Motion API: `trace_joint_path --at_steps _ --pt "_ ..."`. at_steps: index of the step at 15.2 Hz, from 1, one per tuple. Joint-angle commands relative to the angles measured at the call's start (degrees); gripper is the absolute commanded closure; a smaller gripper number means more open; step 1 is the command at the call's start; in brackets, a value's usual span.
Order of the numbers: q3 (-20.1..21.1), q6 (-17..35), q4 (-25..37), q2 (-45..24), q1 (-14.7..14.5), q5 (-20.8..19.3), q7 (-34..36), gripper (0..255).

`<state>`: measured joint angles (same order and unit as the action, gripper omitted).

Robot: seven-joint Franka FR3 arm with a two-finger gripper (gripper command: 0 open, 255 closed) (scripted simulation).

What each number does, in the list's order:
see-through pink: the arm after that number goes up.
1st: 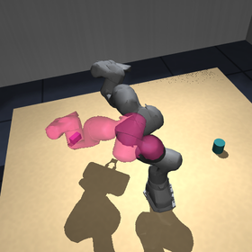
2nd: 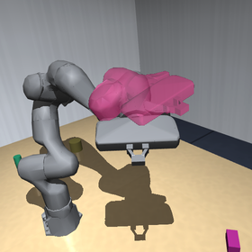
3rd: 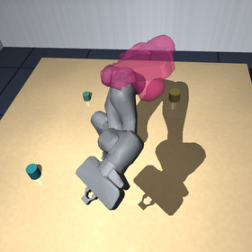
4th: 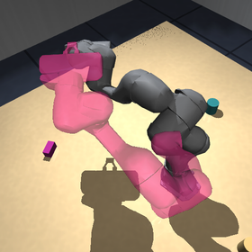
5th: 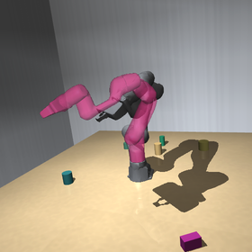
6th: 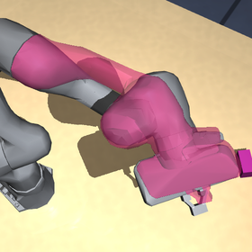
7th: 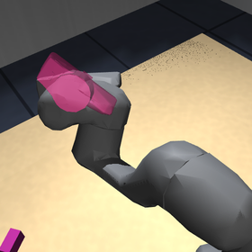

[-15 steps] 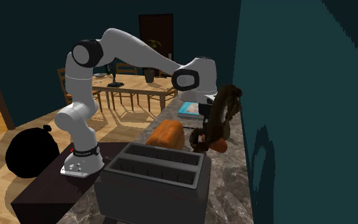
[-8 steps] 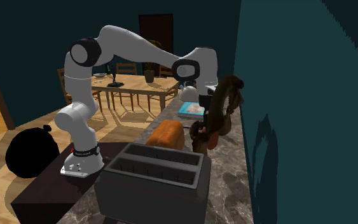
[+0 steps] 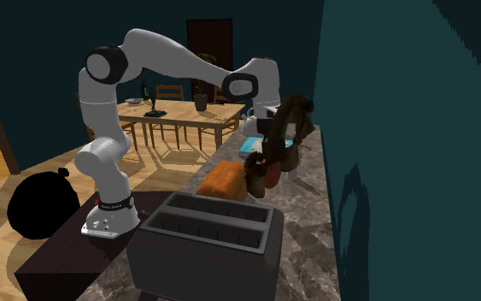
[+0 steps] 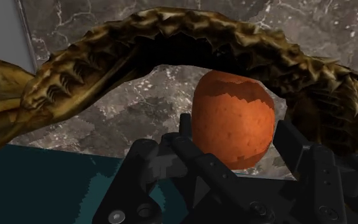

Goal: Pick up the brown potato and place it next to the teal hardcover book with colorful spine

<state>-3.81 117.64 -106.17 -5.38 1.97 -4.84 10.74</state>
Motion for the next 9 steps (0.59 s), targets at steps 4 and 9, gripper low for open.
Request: trace_joint_path --at_steps 4,9 --pt "2.8 0.6 -6.3 5.3 -3.3 -1.2 6.7 255" --pt "6.0 0.5 -11.0 9.5 -6.4 -1.7 13.3 255"
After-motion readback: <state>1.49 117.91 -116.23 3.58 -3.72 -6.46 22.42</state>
